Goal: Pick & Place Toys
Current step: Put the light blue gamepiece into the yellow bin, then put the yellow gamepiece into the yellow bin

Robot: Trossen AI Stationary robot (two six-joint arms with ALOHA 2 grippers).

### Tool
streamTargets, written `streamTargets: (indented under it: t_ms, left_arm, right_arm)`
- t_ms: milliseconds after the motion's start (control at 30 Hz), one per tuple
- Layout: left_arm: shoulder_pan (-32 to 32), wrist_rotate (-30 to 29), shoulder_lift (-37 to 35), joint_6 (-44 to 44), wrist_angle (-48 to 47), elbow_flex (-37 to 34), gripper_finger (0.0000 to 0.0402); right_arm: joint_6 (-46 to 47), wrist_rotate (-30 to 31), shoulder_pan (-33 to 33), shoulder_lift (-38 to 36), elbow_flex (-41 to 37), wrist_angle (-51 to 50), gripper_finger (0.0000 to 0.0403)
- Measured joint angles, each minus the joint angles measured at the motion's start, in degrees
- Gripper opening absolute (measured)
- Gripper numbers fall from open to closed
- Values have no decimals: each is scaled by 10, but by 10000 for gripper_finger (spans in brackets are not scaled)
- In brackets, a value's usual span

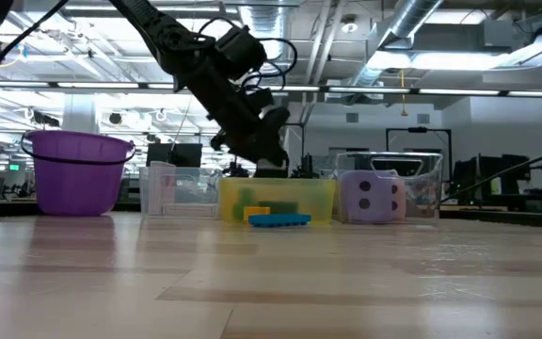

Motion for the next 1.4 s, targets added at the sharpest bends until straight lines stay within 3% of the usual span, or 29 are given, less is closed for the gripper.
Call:
streamTargets:
  t_ms: [367,1200,1400]
  left_arm:
    - [-7,7,4,-81,-35,-10,163]
    - [-10,-13,4,-85,-25,-10,169]
    - [-20,37,4,-85,19,-10,169]
  right_arm:
    - [-22,-14,2,-1,0,1,250]
    - [-35,-17,13,-2,0,11,250]
    - [-38,-15,13,-2,0,12,250]
